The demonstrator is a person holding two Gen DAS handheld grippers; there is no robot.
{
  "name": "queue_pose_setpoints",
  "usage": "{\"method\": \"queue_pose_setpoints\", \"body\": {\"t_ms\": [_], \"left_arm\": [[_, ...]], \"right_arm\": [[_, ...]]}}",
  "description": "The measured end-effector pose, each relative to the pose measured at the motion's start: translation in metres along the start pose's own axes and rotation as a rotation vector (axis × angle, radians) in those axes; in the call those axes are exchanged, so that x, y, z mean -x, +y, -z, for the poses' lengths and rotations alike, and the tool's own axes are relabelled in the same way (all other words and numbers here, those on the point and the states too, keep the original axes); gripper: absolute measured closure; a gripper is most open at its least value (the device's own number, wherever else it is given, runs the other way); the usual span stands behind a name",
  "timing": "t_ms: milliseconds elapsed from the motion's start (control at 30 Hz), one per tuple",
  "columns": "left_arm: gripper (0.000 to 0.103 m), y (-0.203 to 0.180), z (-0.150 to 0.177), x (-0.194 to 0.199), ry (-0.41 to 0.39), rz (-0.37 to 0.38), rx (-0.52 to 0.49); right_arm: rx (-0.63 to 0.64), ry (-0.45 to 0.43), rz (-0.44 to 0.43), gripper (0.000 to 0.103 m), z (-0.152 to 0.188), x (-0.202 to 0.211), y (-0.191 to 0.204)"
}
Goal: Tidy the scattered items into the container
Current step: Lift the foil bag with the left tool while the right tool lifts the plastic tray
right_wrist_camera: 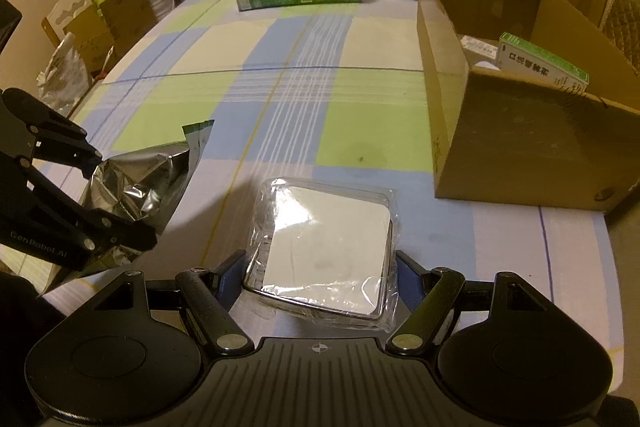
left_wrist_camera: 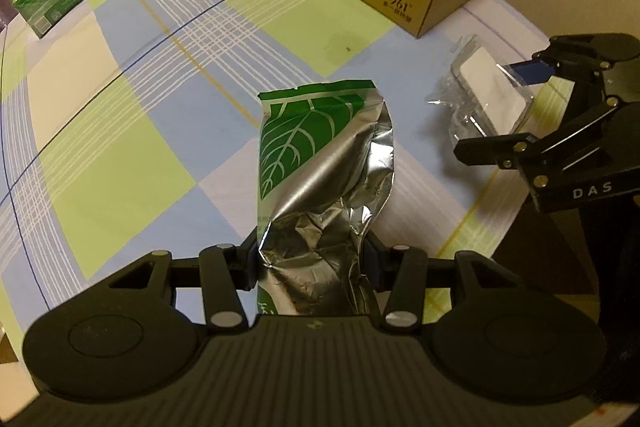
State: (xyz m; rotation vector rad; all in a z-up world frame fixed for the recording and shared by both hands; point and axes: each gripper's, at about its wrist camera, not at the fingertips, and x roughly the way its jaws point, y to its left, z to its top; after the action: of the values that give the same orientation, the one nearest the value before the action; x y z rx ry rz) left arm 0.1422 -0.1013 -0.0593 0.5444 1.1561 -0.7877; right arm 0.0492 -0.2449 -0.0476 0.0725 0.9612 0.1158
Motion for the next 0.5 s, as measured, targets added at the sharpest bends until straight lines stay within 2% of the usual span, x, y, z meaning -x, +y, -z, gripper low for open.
{"method": "queue_pose_setpoints", "body": {"t_ms": [500], "left_arm": [[0.059, -0.017, 0.001, 0.013, -0.02, -0.01, -0.008]], "right_arm": [[-0.005, -0.045, 0.021, 0.03, 0.001, 0.024, -0.005]]}}
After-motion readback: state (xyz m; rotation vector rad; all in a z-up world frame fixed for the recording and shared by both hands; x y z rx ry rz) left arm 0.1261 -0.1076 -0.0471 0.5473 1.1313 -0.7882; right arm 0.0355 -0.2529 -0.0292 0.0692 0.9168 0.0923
